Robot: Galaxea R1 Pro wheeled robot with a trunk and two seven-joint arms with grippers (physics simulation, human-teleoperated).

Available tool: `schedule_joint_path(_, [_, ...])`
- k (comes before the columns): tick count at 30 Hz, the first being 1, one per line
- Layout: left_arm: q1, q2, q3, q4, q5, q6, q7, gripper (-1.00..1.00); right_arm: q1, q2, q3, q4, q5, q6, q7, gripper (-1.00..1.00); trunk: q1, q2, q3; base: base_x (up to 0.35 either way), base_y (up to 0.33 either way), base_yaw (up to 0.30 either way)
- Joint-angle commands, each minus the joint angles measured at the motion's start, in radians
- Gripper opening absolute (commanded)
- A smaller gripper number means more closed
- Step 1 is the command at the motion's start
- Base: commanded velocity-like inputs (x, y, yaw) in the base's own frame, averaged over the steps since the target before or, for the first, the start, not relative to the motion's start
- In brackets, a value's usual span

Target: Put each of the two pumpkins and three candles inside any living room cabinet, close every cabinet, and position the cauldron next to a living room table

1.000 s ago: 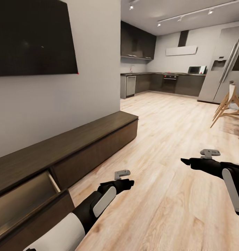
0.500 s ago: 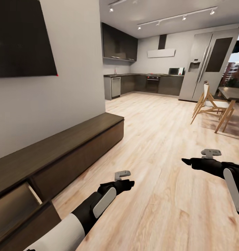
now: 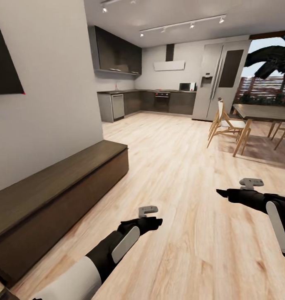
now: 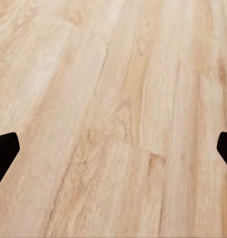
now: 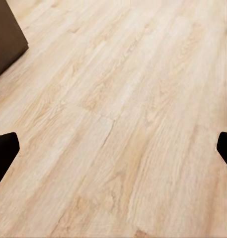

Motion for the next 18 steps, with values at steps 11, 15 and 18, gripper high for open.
schedule_joint_path(11, [-0.001, 0.000, -0.004, 0.019, 0.019, -0.058, 0.008, 1.00, -0.001, -0.002, -0.001, 0.000, -0.002, 0.005, 0.002, 1.00, 0.000, 0.000, 0.006, 0.321, -0.137, -0.274])
schedule_joint_path(15, [-0.001, 0.001, -0.004, 0.020, 0.024, -0.061, 0.008, 1.00, -0.001, -0.002, -0.001, 0.000, -0.002, 0.005, 0.002, 1.00, 0.000, 0.000, 0.009, 0.323, -0.108, -0.274])
schedule_joint_path(18, [-0.001, 0.001, -0.004, 0.020, 0.026, -0.062, 0.008, 1.00, 0.000, -0.001, -0.001, 0.000, -0.002, 0.005, 0.002, 1.00, 0.000, 0.000, 0.011, 0.324, -0.102, -0.274])
